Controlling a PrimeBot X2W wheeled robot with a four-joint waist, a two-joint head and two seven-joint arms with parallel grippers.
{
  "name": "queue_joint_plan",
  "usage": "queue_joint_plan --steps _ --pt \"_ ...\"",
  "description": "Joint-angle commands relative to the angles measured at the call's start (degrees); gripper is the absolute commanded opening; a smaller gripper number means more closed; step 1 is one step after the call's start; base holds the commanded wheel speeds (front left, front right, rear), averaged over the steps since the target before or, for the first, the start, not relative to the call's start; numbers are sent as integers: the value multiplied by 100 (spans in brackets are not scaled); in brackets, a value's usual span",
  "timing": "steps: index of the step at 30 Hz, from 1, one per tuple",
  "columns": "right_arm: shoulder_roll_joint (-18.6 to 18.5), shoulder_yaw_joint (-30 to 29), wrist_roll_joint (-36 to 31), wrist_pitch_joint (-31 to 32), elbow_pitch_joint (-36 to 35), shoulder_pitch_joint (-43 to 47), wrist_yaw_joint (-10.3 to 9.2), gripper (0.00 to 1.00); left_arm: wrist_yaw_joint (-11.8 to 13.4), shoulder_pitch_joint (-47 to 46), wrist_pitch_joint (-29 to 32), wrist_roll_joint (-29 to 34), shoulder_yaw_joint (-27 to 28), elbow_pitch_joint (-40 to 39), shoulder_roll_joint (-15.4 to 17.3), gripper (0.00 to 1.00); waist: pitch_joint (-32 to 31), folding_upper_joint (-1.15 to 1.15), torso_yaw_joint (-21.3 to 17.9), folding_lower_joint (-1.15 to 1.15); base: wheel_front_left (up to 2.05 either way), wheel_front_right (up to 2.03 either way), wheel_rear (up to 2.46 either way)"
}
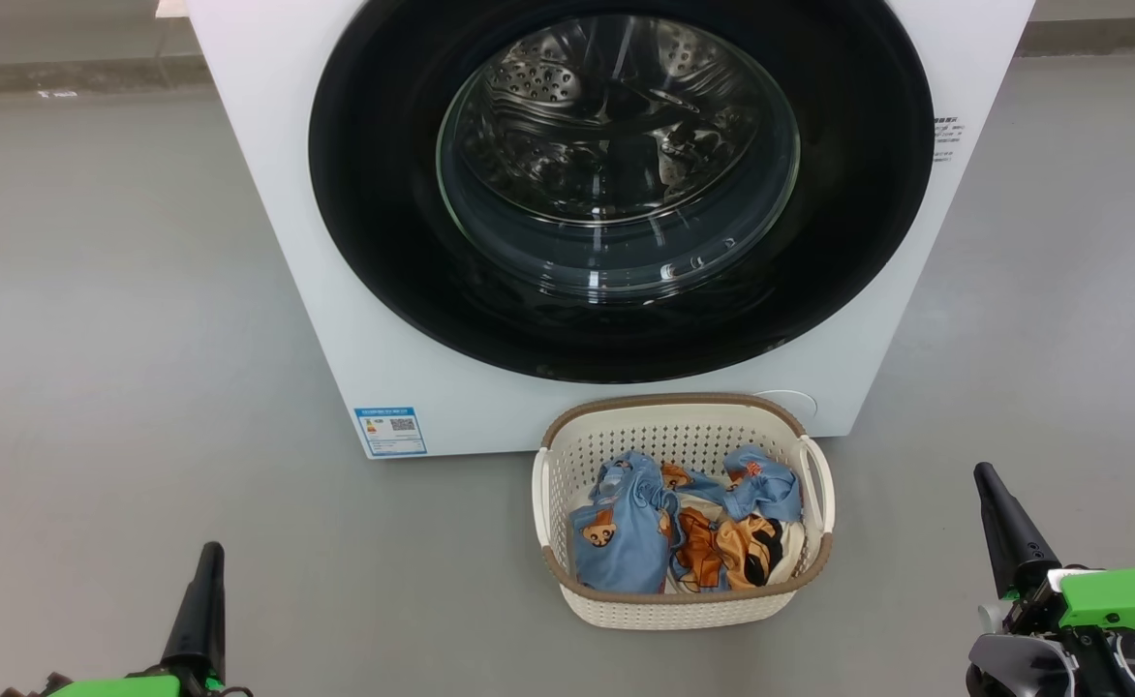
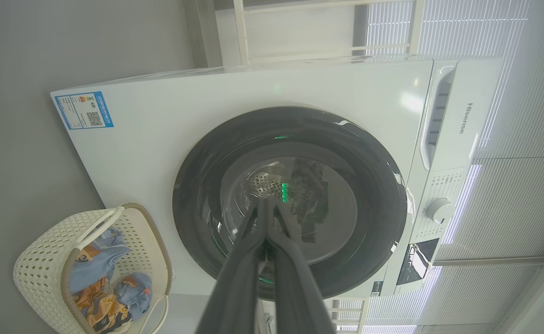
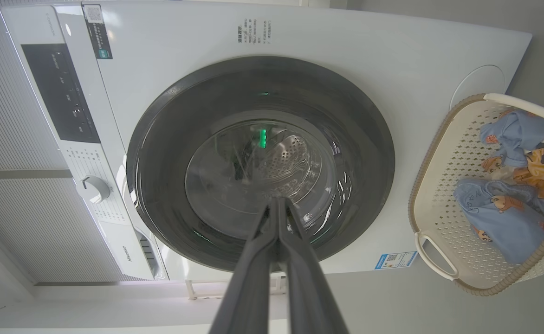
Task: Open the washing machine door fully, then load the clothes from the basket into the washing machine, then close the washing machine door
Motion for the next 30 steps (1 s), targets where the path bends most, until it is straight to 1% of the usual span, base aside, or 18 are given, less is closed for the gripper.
queue_joint_plan --steps 1,30 --pt "-26 75 -39 28 -147 -237 28 0 -37 -273 28 64 199 -110 45 0 0 0 0 0 0 0 0" --pt "-14 59 -53 41 -146 -238 28 0 -37 -275 51 88 228 -108 24 0 0 0 0 0 0 0 0"
